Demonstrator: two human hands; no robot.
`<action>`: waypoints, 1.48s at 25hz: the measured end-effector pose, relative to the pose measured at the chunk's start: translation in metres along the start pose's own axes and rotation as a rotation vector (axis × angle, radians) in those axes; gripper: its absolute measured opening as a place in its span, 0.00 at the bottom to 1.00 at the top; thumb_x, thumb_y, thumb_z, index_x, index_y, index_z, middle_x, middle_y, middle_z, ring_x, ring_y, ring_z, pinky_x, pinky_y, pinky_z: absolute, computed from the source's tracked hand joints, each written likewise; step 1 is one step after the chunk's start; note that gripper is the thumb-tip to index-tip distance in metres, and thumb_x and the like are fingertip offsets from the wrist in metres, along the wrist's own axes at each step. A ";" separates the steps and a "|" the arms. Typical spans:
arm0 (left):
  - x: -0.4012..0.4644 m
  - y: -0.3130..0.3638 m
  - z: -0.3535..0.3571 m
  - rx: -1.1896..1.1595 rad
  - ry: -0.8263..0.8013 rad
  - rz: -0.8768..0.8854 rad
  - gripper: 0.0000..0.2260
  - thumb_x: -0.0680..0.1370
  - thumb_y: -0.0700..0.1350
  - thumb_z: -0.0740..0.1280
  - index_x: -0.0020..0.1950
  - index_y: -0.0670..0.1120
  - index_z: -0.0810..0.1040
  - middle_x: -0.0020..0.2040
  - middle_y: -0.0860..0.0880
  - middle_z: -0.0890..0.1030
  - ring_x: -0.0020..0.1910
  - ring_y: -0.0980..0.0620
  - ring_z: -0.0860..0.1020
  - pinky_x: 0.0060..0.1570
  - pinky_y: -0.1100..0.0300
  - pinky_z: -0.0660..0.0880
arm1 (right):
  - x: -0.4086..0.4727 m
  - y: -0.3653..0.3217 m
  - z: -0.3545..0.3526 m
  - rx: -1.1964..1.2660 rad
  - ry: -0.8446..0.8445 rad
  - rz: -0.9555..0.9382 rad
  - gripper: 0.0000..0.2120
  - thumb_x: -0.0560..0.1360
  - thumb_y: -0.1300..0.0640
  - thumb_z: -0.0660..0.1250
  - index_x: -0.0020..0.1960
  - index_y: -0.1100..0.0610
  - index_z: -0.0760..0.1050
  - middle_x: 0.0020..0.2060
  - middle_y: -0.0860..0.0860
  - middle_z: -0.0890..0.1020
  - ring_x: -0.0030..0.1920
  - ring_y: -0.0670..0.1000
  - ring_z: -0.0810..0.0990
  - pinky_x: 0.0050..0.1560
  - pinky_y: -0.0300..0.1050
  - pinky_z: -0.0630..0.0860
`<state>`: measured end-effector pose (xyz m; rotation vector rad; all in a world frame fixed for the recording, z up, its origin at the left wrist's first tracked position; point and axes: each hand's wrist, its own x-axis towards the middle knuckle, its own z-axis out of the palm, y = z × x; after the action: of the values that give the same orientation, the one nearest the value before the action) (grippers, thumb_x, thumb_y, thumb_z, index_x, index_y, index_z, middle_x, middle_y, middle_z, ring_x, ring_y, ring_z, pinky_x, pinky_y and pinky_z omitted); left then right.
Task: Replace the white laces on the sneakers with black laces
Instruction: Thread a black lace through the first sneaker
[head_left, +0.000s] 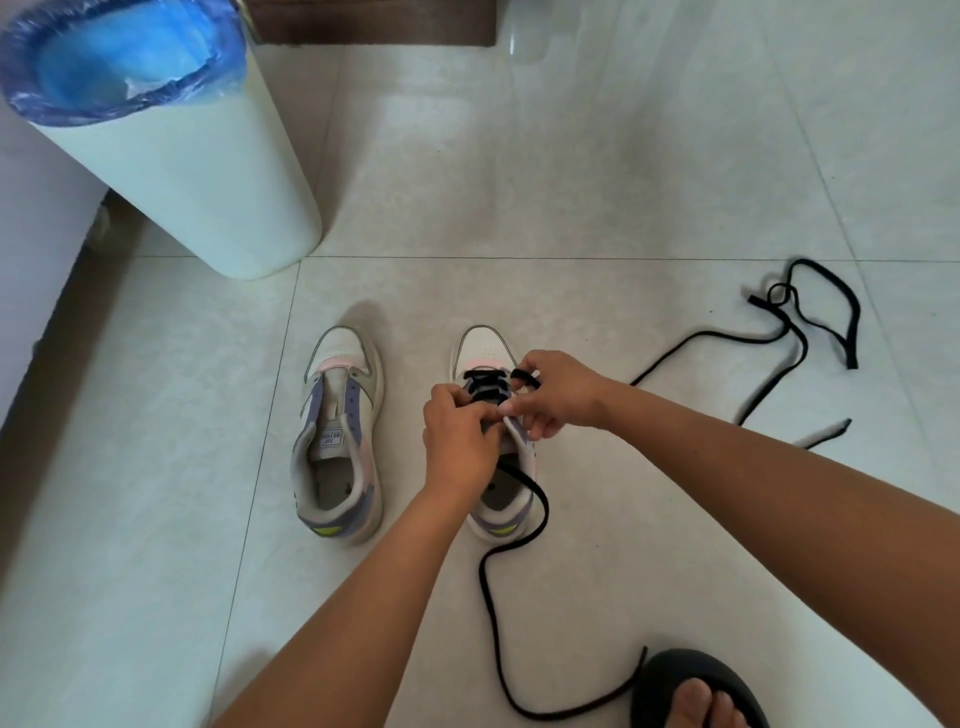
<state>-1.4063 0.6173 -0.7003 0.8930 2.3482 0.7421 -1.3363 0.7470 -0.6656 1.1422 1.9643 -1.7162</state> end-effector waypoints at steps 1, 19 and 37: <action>0.001 0.000 -0.002 -0.016 -0.026 0.008 0.06 0.76 0.41 0.68 0.50 0.42 0.82 0.53 0.49 0.64 0.57 0.48 0.66 0.57 0.62 0.66 | -0.005 0.003 0.001 0.053 0.016 0.025 0.17 0.72 0.56 0.72 0.52 0.58 0.67 0.33 0.56 0.78 0.26 0.48 0.77 0.28 0.39 0.76; -0.015 0.022 -0.027 -0.648 -0.097 0.007 0.07 0.81 0.38 0.57 0.44 0.45 0.70 0.47 0.54 0.83 0.49 0.58 0.80 0.50 0.68 0.74 | -0.037 0.048 0.043 -0.076 0.514 -0.022 0.12 0.72 0.57 0.66 0.46 0.56 0.62 0.33 0.49 0.72 0.30 0.47 0.68 0.29 0.40 0.62; -0.047 0.003 -0.044 -0.370 -1.435 -0.226 0.06 0.76 0.38 0.60 0.41 0.46 0.72 0.31 0.50 0.75 0.29 0.55 0.70 0.35 0.64 0.71 | -0.028 0.043 -0.016 0.560 0.107 0.339 0.07 0.74 0.56 0.67 0.42 0.55 0.69 0.29 0.50 0.64 0.27 0.47 0.61 0.31 0.40 0.69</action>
<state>-1.4018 0.5728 -0.6545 0.6075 0.9596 0.2217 -1.2830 0.7500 -0.6728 1.6636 1.2562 -2.0956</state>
